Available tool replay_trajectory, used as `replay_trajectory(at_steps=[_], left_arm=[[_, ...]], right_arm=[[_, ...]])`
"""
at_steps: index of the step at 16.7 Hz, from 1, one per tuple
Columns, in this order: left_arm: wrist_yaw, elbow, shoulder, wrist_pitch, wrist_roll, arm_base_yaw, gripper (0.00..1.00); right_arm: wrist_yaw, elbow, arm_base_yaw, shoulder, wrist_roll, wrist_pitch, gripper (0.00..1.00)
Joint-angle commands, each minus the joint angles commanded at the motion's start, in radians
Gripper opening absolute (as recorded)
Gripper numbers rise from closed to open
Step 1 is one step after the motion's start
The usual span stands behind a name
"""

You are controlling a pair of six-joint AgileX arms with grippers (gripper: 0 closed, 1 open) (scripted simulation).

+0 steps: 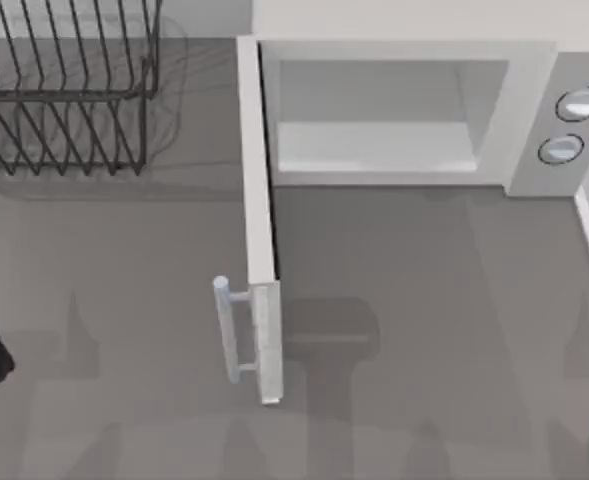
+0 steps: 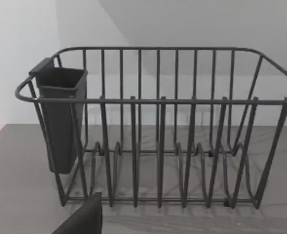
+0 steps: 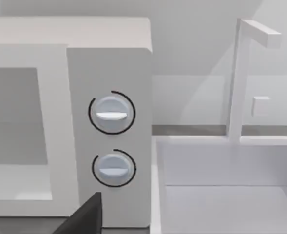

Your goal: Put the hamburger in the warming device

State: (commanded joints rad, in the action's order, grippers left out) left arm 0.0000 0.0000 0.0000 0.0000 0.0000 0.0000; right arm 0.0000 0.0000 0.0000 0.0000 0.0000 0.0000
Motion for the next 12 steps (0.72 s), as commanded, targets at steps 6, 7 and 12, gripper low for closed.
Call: replay_trajectory(at_steps=[6,7,12], left_arm=[[0.000,0.000,0.000,0.000,0.000,0.000,1.00],[0.000,0.000,0.000,0.000,0.000,0.000,1.00],[0.000,0.000,0.000,0.000,0.000,0.000,1.00]], right_arm=[[0.001,0.074,0.018,0.109,-0.049,-0.097,1.00],[0.001,0.107,0.026,0.162,-0.070,-0.142,1.00],[-0.001,0.314,0.080,0.562,-0.207,-0.427,1.00]])
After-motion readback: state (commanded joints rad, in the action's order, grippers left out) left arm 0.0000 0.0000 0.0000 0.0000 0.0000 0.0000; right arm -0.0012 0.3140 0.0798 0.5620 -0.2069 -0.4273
